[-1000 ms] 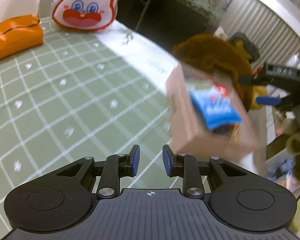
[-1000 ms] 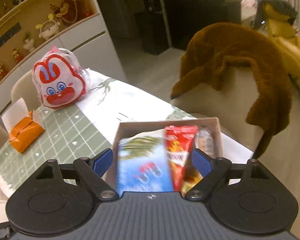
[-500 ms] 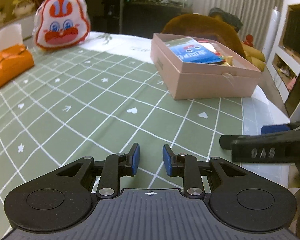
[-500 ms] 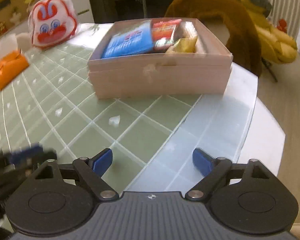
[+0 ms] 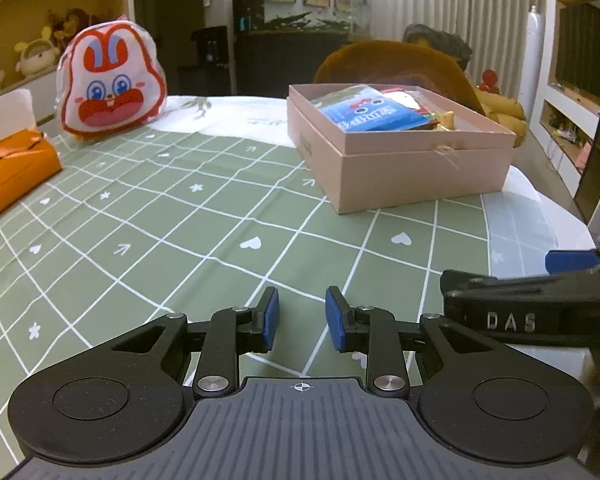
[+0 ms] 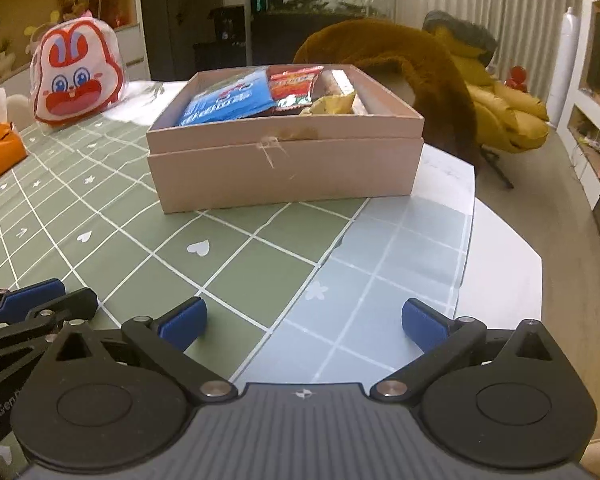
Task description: Organize snacks
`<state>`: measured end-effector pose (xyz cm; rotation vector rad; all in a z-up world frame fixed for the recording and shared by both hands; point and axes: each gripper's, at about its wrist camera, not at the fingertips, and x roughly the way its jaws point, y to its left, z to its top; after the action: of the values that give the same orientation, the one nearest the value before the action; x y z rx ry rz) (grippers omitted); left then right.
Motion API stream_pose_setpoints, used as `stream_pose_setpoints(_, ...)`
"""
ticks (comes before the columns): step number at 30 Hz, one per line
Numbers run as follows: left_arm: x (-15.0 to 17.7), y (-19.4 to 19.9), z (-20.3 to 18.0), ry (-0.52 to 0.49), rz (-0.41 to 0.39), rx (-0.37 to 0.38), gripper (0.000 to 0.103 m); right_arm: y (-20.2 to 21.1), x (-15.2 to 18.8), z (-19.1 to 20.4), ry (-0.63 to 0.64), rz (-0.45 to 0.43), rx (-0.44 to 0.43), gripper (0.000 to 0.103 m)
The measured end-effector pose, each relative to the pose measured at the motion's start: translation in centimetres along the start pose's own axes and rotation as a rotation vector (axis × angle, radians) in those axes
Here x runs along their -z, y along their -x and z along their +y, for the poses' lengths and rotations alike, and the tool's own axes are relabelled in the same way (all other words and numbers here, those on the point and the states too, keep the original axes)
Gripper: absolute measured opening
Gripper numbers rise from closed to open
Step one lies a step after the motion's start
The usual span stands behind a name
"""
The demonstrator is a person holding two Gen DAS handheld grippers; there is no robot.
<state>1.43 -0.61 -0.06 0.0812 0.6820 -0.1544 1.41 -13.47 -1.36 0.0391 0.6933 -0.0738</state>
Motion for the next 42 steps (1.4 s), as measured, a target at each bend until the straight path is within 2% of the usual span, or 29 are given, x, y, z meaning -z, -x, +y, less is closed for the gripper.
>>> stream_pose_setpoints(2,-0.07,-0.07,0.17,0.007,0.000,0.007,0.030,0.03,0.30,-0.04,0.006,-0.024,-0.005,0.103)
stream_pose_setpoints(42,-0.26,-0.42,0.30,0.016,0.001,0.020,0.031,0.04,0.25,0.04,0.005,-0.024,-0.005,0.103)
